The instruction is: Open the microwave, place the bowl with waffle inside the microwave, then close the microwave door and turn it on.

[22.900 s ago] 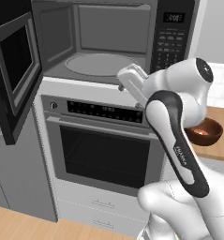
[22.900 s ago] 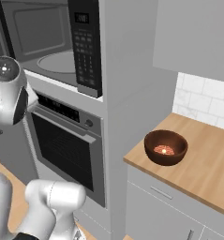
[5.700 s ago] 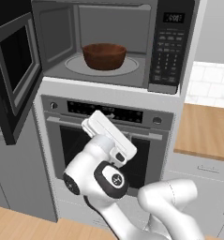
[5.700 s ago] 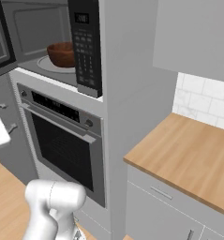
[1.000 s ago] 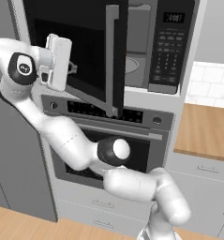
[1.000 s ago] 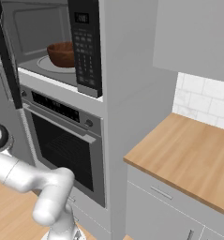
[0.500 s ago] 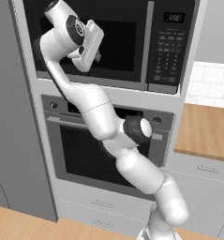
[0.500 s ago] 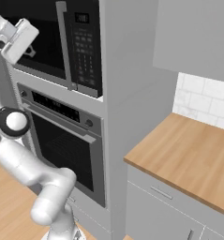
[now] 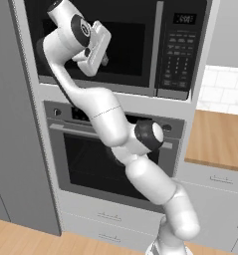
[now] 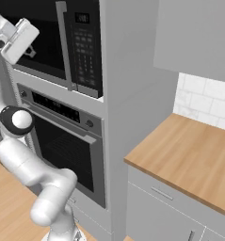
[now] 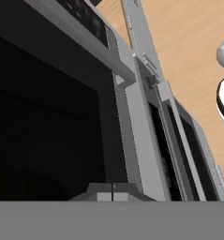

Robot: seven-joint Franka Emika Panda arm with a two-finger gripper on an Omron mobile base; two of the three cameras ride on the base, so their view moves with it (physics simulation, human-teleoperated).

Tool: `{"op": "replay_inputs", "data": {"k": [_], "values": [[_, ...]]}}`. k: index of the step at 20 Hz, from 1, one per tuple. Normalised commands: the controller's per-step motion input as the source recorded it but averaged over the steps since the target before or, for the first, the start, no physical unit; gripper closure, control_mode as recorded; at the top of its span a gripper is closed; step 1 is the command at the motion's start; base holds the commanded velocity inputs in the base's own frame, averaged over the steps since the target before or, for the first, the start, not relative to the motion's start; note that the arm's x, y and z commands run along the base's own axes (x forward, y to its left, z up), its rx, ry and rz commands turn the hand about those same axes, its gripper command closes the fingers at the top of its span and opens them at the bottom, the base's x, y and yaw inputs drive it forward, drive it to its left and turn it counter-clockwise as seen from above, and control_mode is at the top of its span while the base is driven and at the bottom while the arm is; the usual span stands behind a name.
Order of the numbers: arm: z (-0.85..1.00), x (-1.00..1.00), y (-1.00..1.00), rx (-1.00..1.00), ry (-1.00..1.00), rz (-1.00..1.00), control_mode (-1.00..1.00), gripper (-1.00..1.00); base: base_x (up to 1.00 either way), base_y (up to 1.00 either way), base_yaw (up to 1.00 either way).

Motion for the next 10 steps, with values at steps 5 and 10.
{"op": "replay_inputs", "data": {"k": [5,10], "values": [[-1.00,-0.25,-0.87,-0.18,-0.12,0.20,-1.00,1.00,0.00,0.00,0.00],[-1.00,-1.00,-0.64,-0.09,-0.02,0.31,-1.00,1.00,0.00,0.00,0.00]]}}
